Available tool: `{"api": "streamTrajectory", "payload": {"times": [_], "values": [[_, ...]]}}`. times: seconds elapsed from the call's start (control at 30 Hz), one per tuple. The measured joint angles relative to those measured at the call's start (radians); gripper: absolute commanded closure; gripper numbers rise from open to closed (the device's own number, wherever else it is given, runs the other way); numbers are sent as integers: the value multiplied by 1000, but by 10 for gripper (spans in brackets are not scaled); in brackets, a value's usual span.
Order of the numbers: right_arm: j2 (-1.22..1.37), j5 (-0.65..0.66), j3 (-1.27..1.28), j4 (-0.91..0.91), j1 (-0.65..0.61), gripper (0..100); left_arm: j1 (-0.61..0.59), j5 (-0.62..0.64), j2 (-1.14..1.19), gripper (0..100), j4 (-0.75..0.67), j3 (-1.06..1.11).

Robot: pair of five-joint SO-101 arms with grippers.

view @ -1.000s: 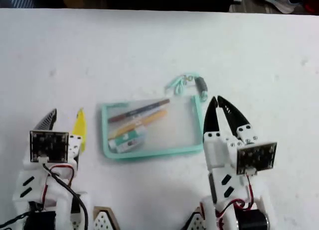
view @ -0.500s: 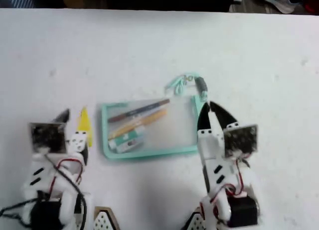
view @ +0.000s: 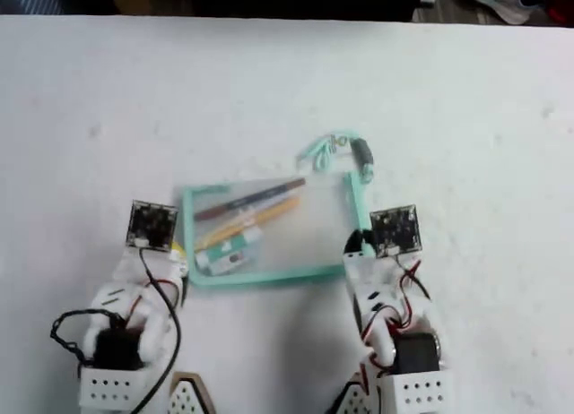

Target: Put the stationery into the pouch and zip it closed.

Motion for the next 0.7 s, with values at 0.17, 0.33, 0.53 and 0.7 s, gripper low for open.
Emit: {"api": "streamTrajectory", "payload": {"times": [0.17,0.33,0.53,0.7], "values": [[0,0,0,112,6,979,0,0,0,977,41,3],[0,0,0,311,3,981,5,0,0,977,215,3],[0,0,0,347,6,981,-14,0,0,977,233,3],[0,0,0,350,6,981,-20,0,0,977,236,3]]}}
